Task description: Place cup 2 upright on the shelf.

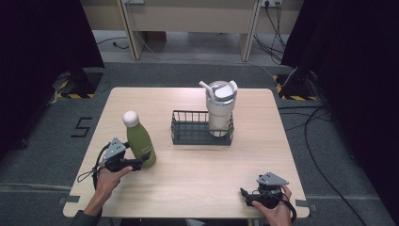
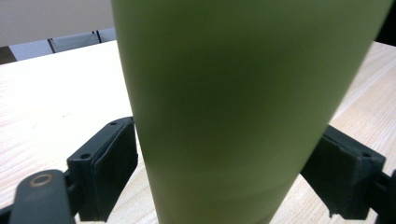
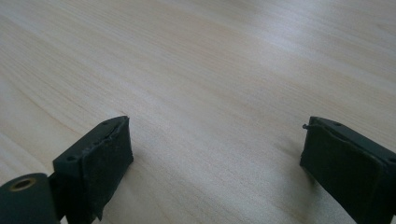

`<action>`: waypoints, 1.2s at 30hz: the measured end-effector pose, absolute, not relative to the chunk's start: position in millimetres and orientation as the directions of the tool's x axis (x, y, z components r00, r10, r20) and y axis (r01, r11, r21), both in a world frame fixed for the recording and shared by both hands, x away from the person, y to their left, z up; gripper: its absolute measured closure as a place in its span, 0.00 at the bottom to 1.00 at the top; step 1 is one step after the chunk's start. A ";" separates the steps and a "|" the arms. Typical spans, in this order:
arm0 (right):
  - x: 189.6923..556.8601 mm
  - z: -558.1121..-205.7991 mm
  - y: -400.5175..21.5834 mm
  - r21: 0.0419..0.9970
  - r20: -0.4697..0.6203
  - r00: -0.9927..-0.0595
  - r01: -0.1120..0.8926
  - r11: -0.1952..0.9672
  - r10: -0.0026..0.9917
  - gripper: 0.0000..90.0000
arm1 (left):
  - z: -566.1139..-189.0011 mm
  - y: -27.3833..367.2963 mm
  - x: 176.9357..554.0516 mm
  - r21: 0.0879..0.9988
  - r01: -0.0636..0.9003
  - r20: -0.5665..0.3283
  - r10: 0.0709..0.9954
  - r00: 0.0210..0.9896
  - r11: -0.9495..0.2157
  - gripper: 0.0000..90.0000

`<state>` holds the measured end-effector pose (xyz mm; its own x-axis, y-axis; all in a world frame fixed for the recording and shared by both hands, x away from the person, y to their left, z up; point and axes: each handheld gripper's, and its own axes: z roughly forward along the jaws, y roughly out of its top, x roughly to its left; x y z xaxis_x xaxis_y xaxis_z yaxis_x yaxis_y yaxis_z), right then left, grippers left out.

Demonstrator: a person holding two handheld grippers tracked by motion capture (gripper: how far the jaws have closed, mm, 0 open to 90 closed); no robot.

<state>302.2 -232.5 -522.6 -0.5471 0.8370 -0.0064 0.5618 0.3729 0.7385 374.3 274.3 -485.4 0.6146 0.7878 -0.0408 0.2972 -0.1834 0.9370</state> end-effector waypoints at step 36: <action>302.2 -522.6 -231.8 0.738 -0.006 -0.543 0.565 0.370 0.839 0.09 | -489.4 267.1 380.0 0.946 0.265 -0.021 0.782 0.623 -0.186 0.23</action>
